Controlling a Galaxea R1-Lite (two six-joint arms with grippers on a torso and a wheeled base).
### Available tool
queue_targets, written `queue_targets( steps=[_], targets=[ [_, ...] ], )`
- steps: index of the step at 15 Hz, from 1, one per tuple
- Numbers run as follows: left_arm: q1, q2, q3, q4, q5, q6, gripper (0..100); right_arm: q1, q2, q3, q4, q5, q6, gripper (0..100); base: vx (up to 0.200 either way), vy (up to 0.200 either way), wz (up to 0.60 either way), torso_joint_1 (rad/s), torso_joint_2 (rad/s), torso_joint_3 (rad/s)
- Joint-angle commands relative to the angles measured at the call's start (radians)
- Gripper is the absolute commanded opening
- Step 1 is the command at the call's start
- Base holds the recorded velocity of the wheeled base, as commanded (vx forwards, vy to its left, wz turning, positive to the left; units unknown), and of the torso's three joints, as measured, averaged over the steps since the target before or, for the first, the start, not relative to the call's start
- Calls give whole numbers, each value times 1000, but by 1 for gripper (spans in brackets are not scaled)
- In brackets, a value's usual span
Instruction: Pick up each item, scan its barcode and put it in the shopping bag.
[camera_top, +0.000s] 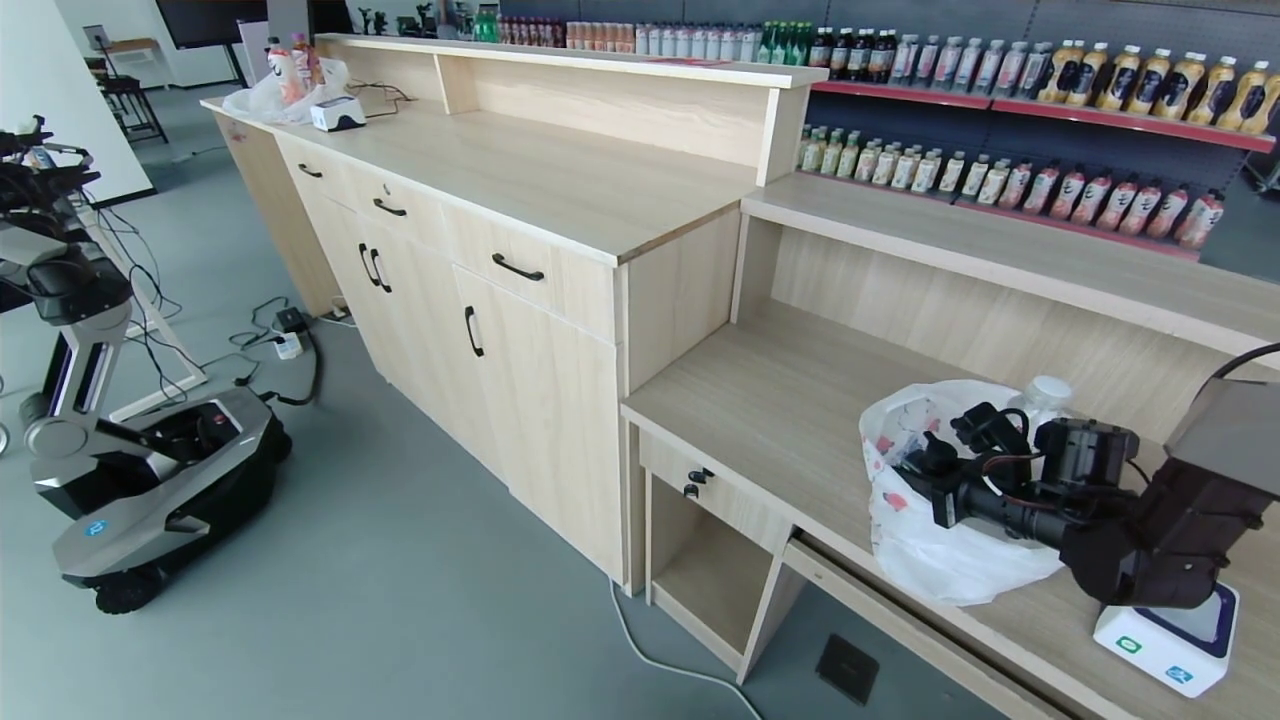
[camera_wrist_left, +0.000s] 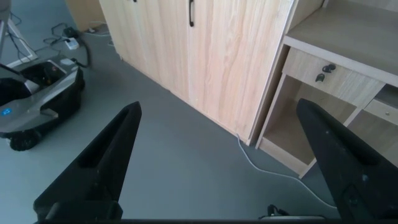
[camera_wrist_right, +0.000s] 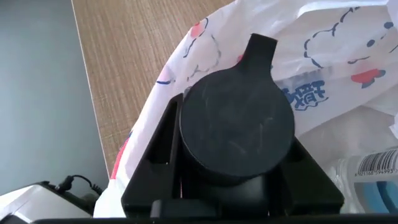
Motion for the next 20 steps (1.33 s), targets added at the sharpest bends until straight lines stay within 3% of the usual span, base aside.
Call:
queue_targets(
  steps=[1, 8, 13, 16, 20],
  targets=[
    [0, 0, 0, 0, 0, 0, 100, 0, 2, 8, 1, 1, 0, 100, 0, 0, 0, 0, 0, 0],
    [0, 0, 0, 0, 0, 0, 100, -3, -311, 17, 64, 5, 81, 100, 0, 0, 0, 0, 0, 0],
    [0, 0, 0, 0, 0, 0, 100, -68, -539, 132, 130, -9, -45, 100, 0, 0, 0, 0, 0, 0],
    [0, 0, 0, 0, 0, 0, 100, -87, -728, 106, 285, -167, -79, 100, 0, 0, -200, 1, 1, -1],
    [0, 0, 0, 0, 0, 0, 100, -87, -838, -112, 565, -374, 29, 100, 0, 0, -600, 1, 1, 6]
  ],
)
